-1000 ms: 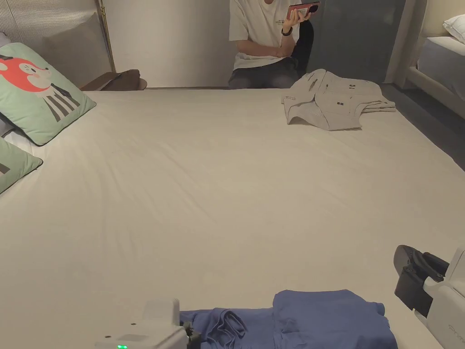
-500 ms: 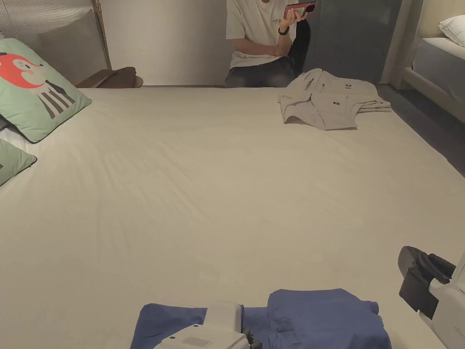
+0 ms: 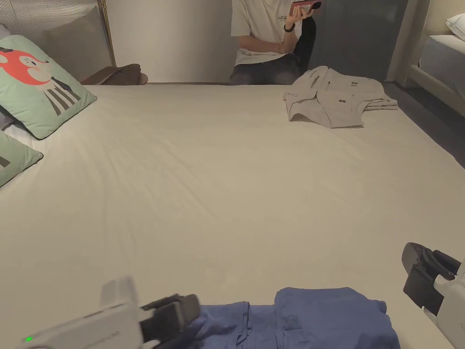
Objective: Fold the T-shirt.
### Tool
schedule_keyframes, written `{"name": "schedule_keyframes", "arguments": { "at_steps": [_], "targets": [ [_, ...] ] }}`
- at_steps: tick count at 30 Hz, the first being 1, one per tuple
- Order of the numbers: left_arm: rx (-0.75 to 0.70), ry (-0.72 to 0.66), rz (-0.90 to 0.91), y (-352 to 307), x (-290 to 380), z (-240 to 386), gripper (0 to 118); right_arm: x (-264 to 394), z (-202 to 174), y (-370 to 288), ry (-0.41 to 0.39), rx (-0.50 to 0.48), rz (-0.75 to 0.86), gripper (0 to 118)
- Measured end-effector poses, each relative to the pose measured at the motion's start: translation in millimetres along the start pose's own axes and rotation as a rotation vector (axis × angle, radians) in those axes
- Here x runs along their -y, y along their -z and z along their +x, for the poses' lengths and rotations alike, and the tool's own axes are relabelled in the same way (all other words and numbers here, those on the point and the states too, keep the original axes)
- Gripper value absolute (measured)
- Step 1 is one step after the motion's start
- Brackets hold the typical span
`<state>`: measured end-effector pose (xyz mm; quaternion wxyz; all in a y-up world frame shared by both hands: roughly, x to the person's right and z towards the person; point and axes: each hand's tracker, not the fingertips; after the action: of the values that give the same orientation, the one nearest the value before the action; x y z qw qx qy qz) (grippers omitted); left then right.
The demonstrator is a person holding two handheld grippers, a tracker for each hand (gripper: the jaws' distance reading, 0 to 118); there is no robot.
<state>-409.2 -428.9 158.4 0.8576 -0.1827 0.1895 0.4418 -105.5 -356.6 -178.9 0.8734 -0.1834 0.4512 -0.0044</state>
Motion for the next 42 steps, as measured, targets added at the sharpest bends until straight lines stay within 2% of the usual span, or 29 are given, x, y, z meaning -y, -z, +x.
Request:
{"name": "schedule_keyframes", "arguments": {
  "at_steps": [3,4,5,6,7,8,13,15,18,19,20,21,23,25,26,29,32,38,42],
  "targets": [
    [0.002,-0.079,-0.023,-21,-8,-41,13,1,-7,4,-0.002,-0.014,-0.009,0],
    [0.008,-0.114,-0.042,-25,-10,-55,23,2,-9,5,-0.004,-0.019,-0.012,0],
    [0.008,-0.150,-0.066,-26,-11,-68,42,2,-12,6,-0.007,-0.025,-0.016,0],
    [0.008,-0.180,-0.078,-27,-10,-79,75,2,-15,7,-0.009,-0.030,-0.020,0],
    [0.008,-0.212,-0.089,-25,-9,-92,97,3,-17,7,-0.012,-0.034,-0.022,0],
    [0.000,-0.240,-0.107,-23,-8,-100,111,3,-19,8,-0.016,-0.038,-0.025,0],
    [0.087,-0.346,-0.148,-6,1,-125,110,2,-21,7,-0.030,-0.036,-0.029,0],
    [0.114,-0.349,-0.149,5,3,-130,110,2,-21,7,-0.029,-0.033,-0.030,0],
    [0.152,-0.359,-0.140,14,0,-126,110,0,-22,6,-0.034,-0.026,-0.030,0],
    [0.187,-0.382,-0.144,19,10,-96,110,0,-22,6,-0.034,-0.026,-0.029,0],
    [0.218,-0.409,-0.146,23,11,-95,106,0,-23,5,-0.035,-0.027,-0.028,0],
    [0.234,-0.440,-0.149,28,13,-92,94,0,-24,5,-0.036,-0.026,-0.028,0],
    [0.163,-0.428,-0.154,29,15,-85,69,-1,-26,5,-0.037,-0.027,-0.027,0],
    [0.083,-0.401,-0.151,26,18,-82,25,-1,-27,4,-0.036,-0.030,-0.027,0],
    [0.055,-0.430,-0.149,22,20,-85,13,-1,-27,4,-0.037,-0.030,-0.027,0],
    [0.150,-0.556,-0.126,5,14,-109,11,-2,-27,4,-0.043,-0.028,-0.026,0],
    [0.050,-0.474,-0.083,-24,8,-106,11,-3,-26,4,-0.040,-0.026,-0.022,0],
    [-0.076,-0.499,0.011,-84,-19,-127,11,-2,-28,7,-0.029,-0.037,-0.021,0],
    [-0.061,-0.481,0.013,-96,-28,-93,11,1,-33,10,-0.026,-0.059,-0.027,0]
  ]
}}
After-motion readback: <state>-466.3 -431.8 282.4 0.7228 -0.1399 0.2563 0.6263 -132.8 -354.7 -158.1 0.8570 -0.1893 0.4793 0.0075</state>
